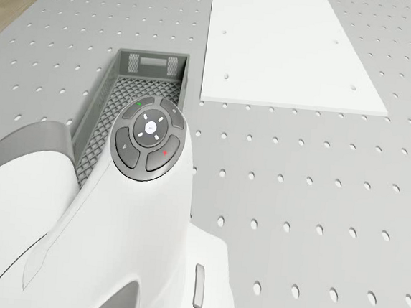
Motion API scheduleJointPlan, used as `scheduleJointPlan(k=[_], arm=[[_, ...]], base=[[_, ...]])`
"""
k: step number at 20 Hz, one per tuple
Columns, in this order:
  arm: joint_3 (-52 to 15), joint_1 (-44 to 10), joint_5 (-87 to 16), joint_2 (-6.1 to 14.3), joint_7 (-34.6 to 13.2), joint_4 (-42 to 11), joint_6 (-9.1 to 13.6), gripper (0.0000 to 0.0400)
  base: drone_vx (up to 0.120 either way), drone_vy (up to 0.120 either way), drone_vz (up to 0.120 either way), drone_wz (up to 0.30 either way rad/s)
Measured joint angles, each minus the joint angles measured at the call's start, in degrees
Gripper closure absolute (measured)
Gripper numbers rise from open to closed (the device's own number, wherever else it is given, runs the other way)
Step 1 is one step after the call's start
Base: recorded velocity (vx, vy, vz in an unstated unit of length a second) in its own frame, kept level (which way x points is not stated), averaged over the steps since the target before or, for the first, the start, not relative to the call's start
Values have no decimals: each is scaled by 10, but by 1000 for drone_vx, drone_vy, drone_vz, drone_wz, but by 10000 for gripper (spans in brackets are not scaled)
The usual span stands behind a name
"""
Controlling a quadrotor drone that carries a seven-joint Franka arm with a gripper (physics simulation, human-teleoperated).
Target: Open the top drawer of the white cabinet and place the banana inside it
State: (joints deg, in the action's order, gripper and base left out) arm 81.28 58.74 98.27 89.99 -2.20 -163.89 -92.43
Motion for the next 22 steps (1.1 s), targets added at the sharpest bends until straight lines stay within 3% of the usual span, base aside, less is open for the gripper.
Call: scheduleJointPlan(k=[7,10,22], arm=[[0,1,-1,3,0,0,-3,0],[1,1,-2,5,1,0,-4,0],[1,1,-3,9,1,0,-8,0]], base=[[120,0,-6,0],[120,0,-120,0],[3,0,-120,0]])
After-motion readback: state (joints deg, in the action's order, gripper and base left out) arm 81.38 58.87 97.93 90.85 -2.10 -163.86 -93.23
